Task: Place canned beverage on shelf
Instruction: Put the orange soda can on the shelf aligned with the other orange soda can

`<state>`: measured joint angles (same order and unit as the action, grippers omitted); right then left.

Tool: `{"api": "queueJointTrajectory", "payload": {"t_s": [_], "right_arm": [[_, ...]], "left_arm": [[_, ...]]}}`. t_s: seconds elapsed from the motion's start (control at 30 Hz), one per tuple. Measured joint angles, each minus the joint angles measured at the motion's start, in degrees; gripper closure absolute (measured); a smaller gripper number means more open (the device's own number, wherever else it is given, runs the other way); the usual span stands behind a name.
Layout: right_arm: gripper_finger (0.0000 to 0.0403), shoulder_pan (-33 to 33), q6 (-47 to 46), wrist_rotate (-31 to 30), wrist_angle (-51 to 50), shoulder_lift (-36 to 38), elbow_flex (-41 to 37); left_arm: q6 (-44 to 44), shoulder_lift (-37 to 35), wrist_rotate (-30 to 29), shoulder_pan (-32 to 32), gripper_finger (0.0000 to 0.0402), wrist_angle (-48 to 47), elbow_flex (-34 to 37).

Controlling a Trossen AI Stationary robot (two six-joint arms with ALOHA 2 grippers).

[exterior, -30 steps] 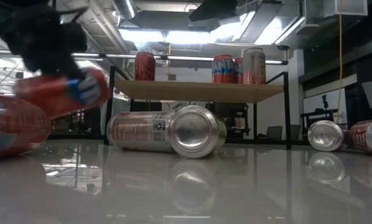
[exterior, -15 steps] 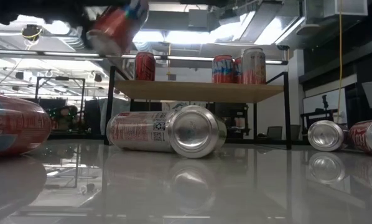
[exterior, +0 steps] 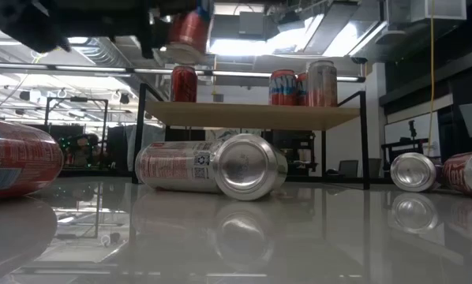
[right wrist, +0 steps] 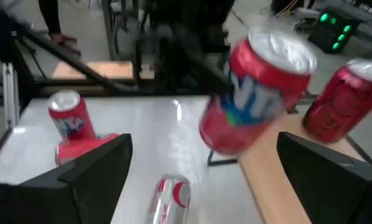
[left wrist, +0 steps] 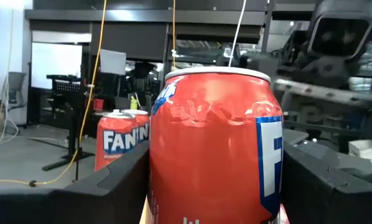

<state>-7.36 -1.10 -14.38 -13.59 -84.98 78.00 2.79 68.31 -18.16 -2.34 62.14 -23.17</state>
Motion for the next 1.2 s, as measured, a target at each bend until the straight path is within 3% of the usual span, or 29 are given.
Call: {"api": "queueJointTrajectory", "payload": {"t_s": [0.4,0.6,0.87,1.2], "right_arm": [[0.0013,1.16,5.20,-10.48,-4.90,5.35,0.00],[0.0013,1.14,5.57,-11.14,-10.58,8.10,0.00],[0.0013,2.09,2.22,-13.67,-17.08,10.88,0.07],[0.0013,9.16,-5.28,-12.97,-20.48,10.96,0.02]], "left_arm": [[0.02,22.10,8.72,-6.82,0.0131,1.97,-17.18],[0.79,30.09,10.76,-8.69,0.0131,1.94,-24.41],[1.25,36.48,11.74,-9.95,0.0131,2.36,-28.46],[1.16,37.07,11.43,-10.33,0.0131,2.67,-28.46]]}}
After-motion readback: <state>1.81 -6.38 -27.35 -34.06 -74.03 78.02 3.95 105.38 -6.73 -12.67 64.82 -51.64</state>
